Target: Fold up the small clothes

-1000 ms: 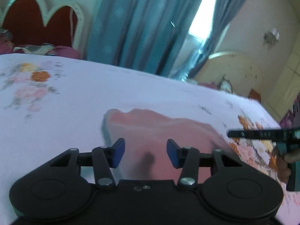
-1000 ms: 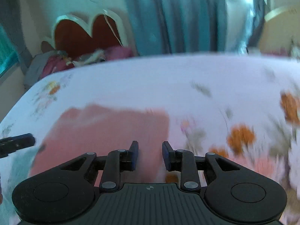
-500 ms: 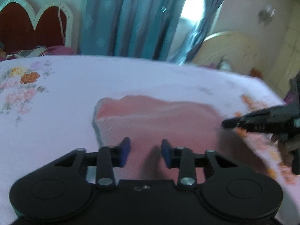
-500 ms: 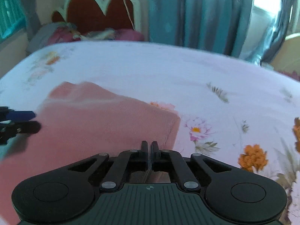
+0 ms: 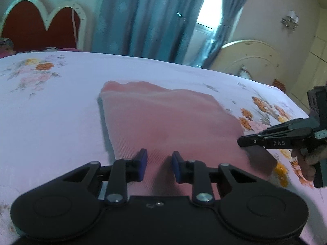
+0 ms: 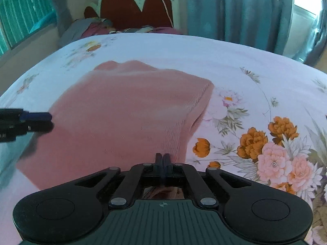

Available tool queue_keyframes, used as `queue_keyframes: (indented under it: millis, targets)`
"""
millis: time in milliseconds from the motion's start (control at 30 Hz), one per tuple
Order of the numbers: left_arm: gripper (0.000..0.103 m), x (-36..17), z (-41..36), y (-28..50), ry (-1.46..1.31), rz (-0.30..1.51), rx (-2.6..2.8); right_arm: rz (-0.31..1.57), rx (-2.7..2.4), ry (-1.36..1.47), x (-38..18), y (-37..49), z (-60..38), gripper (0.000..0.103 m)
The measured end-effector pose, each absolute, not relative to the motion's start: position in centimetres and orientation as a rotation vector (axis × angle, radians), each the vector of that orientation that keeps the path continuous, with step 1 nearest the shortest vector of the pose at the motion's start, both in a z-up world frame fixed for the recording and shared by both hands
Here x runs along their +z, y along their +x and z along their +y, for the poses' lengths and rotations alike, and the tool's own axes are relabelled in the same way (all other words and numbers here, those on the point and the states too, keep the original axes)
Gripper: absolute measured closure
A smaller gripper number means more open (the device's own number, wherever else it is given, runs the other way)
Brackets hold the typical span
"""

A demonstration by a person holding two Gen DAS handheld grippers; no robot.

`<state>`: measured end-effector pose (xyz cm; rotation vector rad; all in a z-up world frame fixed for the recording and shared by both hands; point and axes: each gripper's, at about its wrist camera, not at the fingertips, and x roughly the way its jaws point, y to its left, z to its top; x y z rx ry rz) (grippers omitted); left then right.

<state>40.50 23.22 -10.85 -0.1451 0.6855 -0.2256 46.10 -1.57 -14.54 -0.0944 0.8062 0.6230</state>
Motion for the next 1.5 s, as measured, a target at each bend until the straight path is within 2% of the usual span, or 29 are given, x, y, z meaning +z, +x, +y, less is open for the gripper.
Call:
queue_keyframes:
  millis: [133, 267, 633, 800, 967, 1033, 1067, 1100, 1133, 1167, 1500]
  targets:
    - [0.077, -10.3, 22.6, 38.4, -0.125, 0.700, -0.162, 0.804, 0.590, -0.017, -13.9, 45.1, -3.1, 0.103]
    - [0.074, -11.3, 22.5, 35.4, -0.098, 0.780, -0.096, 0.813, 0.467, -0.085, -13.7, 42.8, -4.4, 0.103]
    - [0.077, -8.0, 20.3, 25.1, -0.155, 0.696, -0.027, 0.707, 0.515, 0.034, -8.6, 31.0, -9.8, 0.103]
    - [0.068, -5.7, 16.9, 21.1, -0.152, 0.655, -0.034, 0.707, 0.522, 0.033, -8.1, 25.0, -9.4, 0.103]
    - [0.064, -3.9, 13.7, 17.7, -0.115, 0.636, -0.055, 0.676, 0.515, 0.039, -6.7, 20.4, -10.1, 0.103]
    - [0.053, -3.2, 12.6, 16.1, -0.104, 0.620, -0.044, 0.670, 0.510, 0.028, -6.2, 18.7, -10.4, 0.103]
    - [0.033, -2.7, 12.1, 15.3, -0.101, 0.602, -0.033, 0.668, 0.500, 0.021, -6.0, 18.0, -10.6, 0.099]
    - [0.008, -2.3, 11.6, 14.3, -0.093, 0.571, -0.009, 0.659, 0.487, 0.021, -5.8, 17.2, -10.8, 0.084]
    - [0.000, -1.9, 11.1, 13.3, -0.079, 0.534, 0.023, 0.635, 0.479, 0.026, -5.6, 16.3, -11.0, 0.026]
    - [0.000, -1.7, 10.6, 12.4, -0.061, 0.501, 0.046, 0.586, 0.480, 0.023, -5.2, 15.2, -11.2, 0.000]
    - [0.000, 0.4, 8.5, 7.6, -0.071, 0.504, 0.065, 0.538, 0.475, -0.002, -3.5, 9.4, -12.1, 0.000]
